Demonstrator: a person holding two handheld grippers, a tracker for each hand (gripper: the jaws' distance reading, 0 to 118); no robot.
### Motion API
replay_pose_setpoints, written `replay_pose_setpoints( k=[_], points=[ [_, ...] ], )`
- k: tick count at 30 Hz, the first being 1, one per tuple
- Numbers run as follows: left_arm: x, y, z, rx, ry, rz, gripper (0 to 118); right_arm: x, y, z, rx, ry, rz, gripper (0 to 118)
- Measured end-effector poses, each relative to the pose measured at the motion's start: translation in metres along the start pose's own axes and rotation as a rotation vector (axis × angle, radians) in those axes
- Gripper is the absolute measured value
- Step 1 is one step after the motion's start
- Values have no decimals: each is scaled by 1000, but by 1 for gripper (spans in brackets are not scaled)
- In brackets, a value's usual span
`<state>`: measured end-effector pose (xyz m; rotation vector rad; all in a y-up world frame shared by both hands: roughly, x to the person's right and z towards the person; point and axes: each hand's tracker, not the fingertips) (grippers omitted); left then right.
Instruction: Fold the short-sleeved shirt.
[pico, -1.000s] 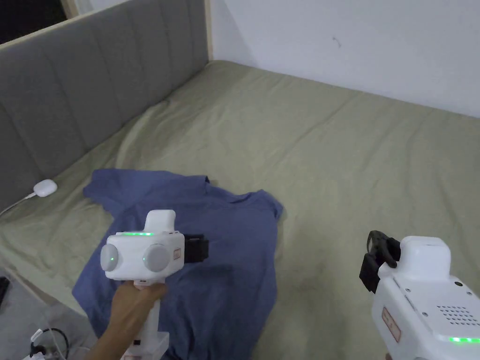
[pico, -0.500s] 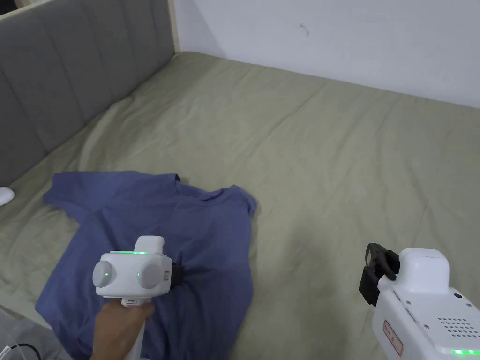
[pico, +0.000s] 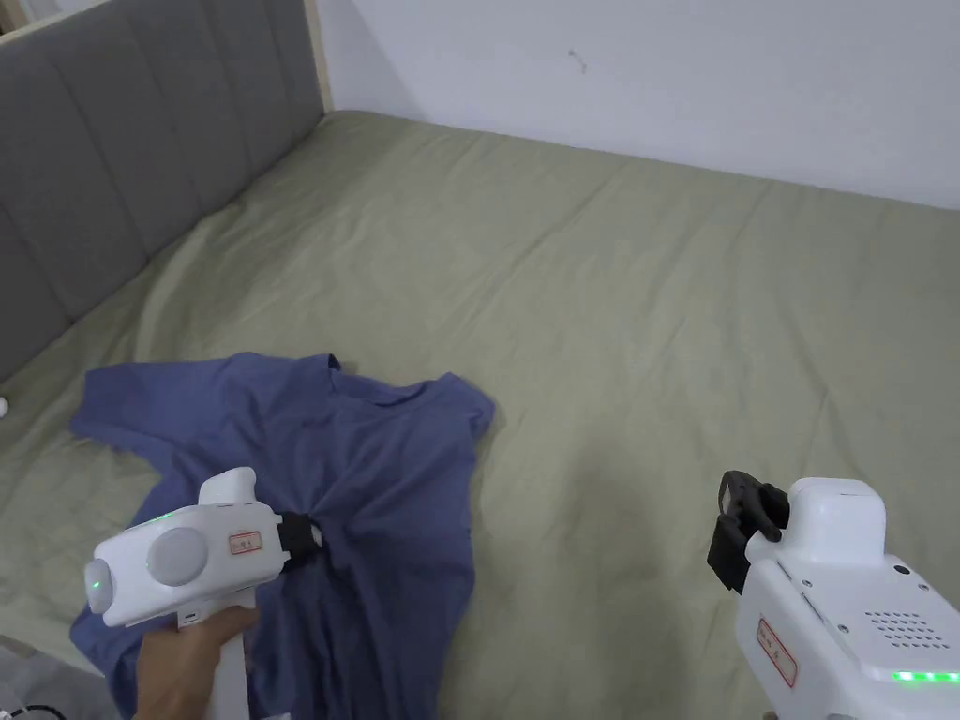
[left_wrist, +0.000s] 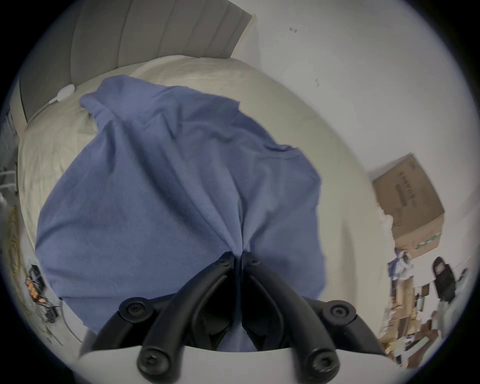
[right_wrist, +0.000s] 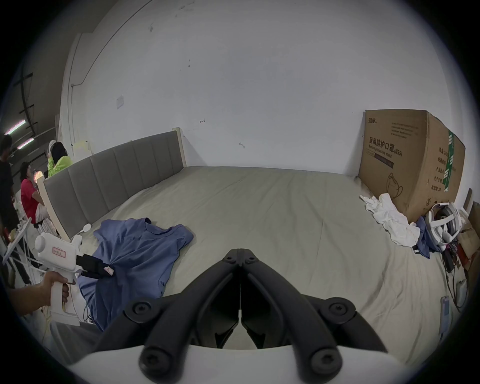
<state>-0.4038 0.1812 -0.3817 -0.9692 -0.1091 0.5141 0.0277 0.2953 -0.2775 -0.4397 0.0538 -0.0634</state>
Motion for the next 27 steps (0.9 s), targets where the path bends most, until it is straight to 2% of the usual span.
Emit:
replay_pose_setpoints(
  k=[12,17,27],
  points=[
    [148,-10,33,-1,-323,-196,8,31,6,38,58,-10,-68,2],
    [213,8,55,36,-490,-196,8,62,8,68,106,-65,-93,2],
    [365,17,88,92,-666,-468,8,123,8,124,175,-218,-134,2]
  ],
)
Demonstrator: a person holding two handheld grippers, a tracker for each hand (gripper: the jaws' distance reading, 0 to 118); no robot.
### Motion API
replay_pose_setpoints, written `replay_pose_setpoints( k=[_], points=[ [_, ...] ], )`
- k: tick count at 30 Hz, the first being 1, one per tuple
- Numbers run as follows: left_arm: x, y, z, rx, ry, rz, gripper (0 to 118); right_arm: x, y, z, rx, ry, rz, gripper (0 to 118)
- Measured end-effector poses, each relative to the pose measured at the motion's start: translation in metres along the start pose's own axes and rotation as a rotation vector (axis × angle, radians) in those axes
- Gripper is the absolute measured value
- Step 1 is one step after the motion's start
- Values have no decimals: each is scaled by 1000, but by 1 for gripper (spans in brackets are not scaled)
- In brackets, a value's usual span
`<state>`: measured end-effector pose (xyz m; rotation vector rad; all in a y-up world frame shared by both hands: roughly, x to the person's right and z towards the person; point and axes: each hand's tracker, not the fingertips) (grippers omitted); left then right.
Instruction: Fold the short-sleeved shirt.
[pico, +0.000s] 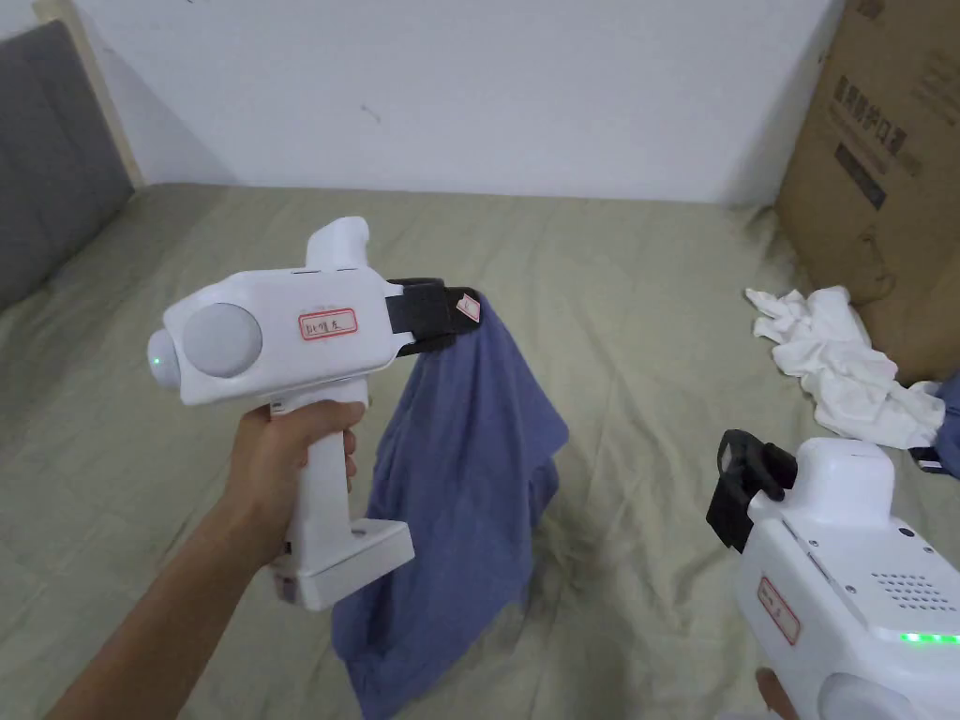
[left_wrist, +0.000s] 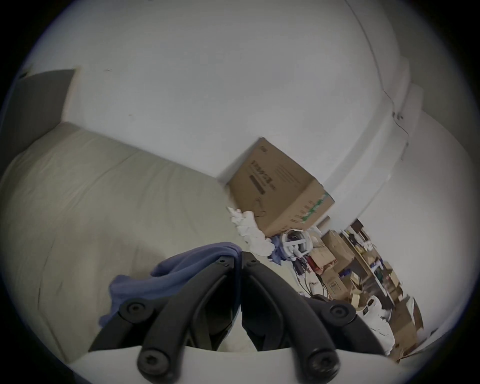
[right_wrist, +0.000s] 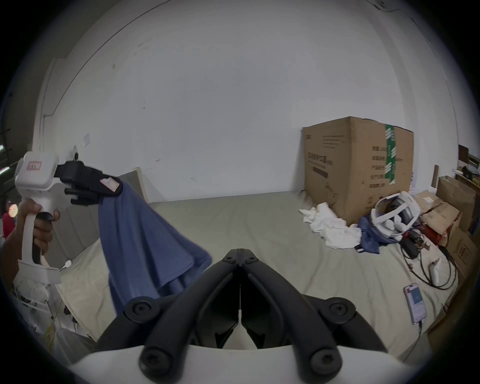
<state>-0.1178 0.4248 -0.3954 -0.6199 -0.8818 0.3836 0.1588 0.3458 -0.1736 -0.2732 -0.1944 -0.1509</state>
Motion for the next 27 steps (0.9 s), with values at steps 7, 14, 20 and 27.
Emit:
replay_pose_setpoints(
  k=[7,14,20,27],
  points=[
    [47,-32,-66,-150,-63,-98,8,38,0,21,12,-82,-21,2],
    [31,-98,-123,-349,-32,-94,8,65,-11,29,-12,-138,-38,2],
    [-4,-150,-155,-491,71,-35,8,72,-22,25,-39,-151,-55,2],
    [-45,-210,-183,-626,287,12,8,68,-28,18,-66,-137,-59,2]
  ],
)
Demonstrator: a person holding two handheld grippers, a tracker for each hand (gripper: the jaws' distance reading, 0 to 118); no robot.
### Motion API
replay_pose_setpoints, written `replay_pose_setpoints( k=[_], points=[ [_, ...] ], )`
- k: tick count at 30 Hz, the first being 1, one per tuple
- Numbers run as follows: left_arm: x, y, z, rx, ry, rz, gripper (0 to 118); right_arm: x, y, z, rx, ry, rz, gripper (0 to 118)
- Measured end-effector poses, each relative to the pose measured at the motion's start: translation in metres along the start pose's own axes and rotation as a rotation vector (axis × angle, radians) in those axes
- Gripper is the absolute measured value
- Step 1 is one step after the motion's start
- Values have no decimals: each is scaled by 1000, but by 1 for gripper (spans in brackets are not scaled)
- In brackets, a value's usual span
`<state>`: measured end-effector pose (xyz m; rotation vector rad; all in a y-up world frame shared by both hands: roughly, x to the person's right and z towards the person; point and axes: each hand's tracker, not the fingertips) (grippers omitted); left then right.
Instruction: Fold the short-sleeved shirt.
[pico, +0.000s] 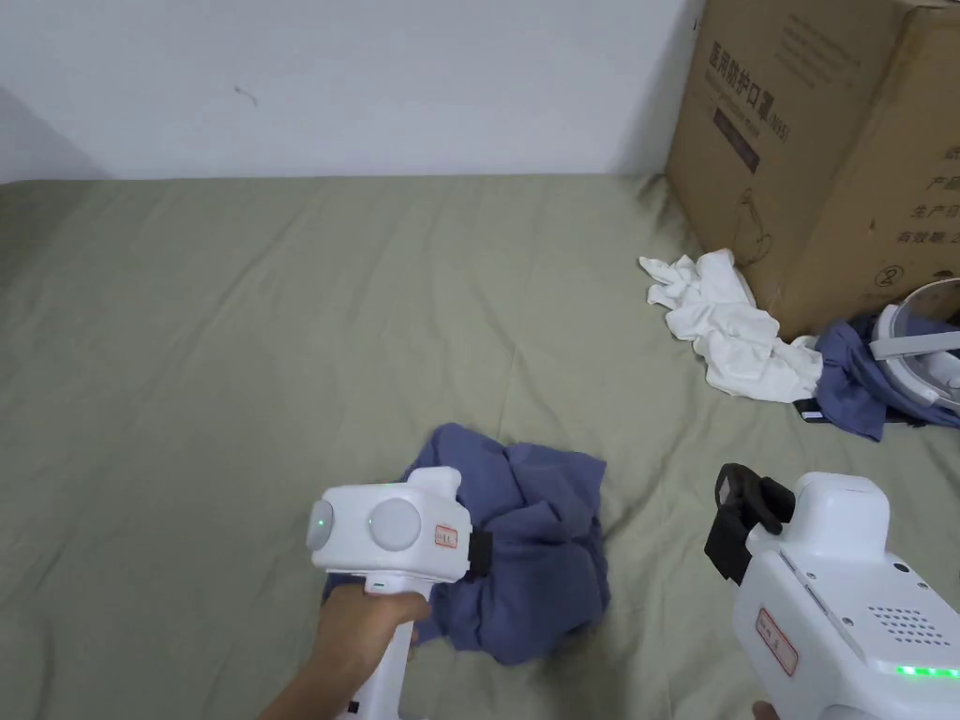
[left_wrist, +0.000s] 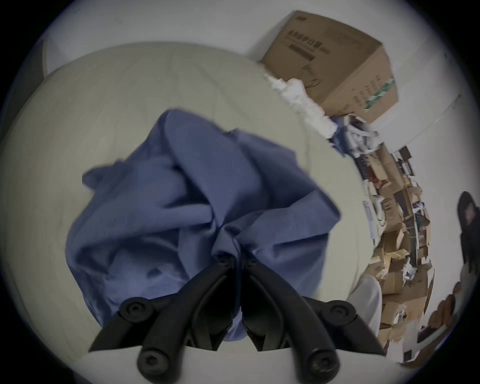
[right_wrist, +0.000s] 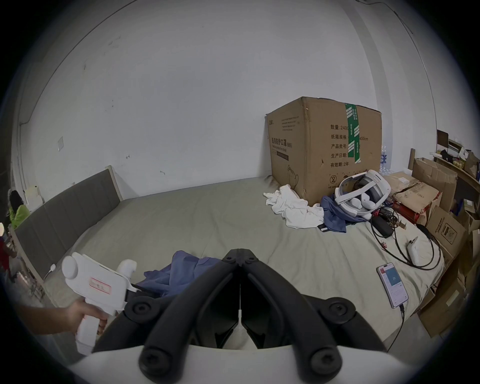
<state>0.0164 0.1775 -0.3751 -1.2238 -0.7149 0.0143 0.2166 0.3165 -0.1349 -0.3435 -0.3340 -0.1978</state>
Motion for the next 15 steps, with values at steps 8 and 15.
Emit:
replay_pose_setpoints(
  k=[8,15],
  points=[
    [14,-2,39,149,18,-5,118,-3,3,0,4,7,4,2],
    [28,2,120,392,10,-51,118,-9,17,6,44,12,5,2]
  ],
)
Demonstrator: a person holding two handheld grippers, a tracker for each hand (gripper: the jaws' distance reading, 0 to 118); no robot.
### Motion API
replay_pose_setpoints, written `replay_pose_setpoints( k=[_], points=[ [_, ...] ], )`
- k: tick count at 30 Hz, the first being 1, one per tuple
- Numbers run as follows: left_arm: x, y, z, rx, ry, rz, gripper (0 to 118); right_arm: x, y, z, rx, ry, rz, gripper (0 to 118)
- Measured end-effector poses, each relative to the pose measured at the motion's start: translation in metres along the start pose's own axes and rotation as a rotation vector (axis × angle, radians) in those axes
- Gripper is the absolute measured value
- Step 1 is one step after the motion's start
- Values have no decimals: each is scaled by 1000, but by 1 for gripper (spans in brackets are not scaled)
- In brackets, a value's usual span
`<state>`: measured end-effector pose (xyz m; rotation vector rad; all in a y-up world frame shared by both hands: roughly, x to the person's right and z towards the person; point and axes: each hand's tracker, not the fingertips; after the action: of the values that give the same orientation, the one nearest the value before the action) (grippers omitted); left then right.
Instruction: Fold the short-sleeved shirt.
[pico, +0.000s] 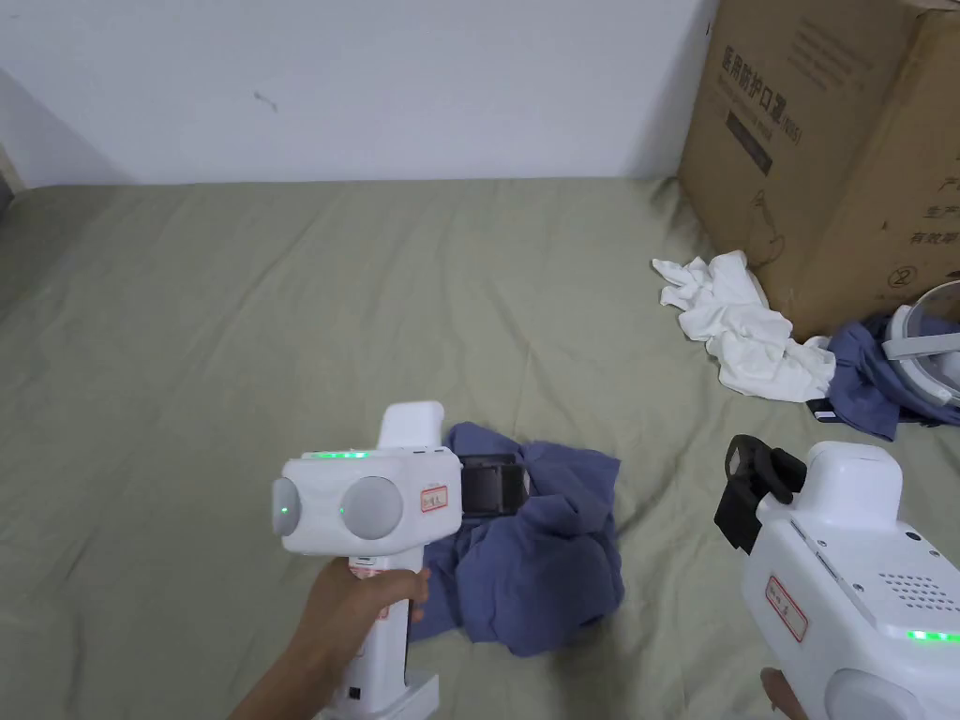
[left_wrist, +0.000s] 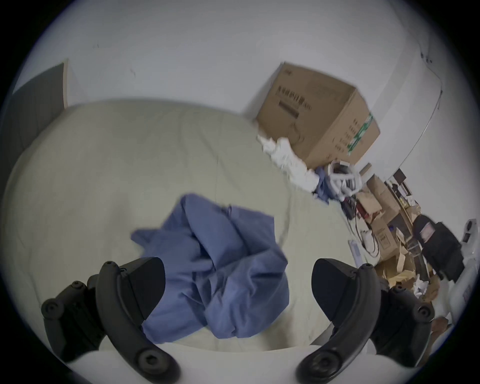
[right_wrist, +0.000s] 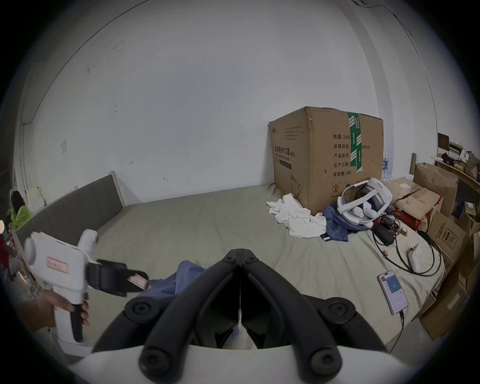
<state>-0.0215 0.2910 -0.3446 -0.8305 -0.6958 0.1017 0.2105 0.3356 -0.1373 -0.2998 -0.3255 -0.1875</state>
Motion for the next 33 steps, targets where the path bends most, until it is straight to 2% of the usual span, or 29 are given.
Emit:
replay_pose_setpoints(
  k=[9,15,16,18,19,21,22,29,33],
  points=[
    [-5,19,89,416,193,-99,118,-10,23,7,68,0,29,2],
    [-16,12,121,586,295,-168,116,-15,33,8,101,1,48,2],
    [-18,11,123,608,305,-180,111,-16,34,9,105,1,51,2],
    [-20,6,128,626,319,-201,88,-17,35,9,114,0,52,2],
    [-21,4,129,623,322,-207,71,-18,36,9,117,1,51,2],
    [-23,3,127,614,324,-218,13,-19,37,10,122,1,51,2],
    [-22,0,126,618,340,-218,6,-20,38,10,123,1,52,2],
    [-26,-7,122,574,317,-203,4,-21,39,10,129,7,58,2],
    [-31,-13,106,457,293,-203,4,-20,36,9,120,5,56,2]
  ],
)
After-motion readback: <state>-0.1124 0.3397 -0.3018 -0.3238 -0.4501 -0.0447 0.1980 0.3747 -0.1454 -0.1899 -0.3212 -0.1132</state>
